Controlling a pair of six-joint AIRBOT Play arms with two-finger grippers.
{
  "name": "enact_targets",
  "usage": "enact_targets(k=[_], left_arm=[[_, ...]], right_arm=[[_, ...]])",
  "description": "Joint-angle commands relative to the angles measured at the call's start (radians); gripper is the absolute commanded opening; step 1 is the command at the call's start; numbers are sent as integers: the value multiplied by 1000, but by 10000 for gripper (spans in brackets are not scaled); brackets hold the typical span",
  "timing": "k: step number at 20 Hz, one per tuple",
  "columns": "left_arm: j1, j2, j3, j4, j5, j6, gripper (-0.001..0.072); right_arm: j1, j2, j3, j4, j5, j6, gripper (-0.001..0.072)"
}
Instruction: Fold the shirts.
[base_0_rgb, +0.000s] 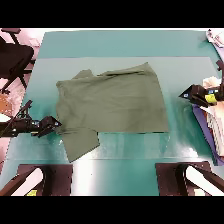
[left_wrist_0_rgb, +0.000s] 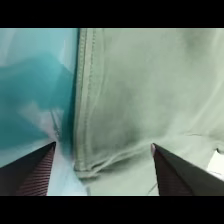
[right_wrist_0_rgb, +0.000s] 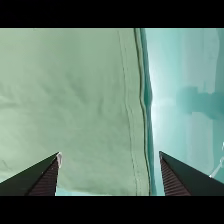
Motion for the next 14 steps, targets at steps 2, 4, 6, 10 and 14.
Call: enact_targets(k=[2,4,6,10,14], left_arm=[[1,-2,-79,-114,37,37,693],[1,-2,-99,-119,35,46,692],[1,-2,-100,-120,31,49,531],[1,-2,-100,-128,8,102,27],[1,-2,-81,-151,-4,104,26]], right_arm=[[-1,21,-56,-4,-20,-8,676],[-1,21,-55,-4,-19,-9,676],[-1,21,-55,-4,-16,-14,675],[-1,16,-55,-36,19,-8,635],[0,-18,-101,-48,103,-6,614]])
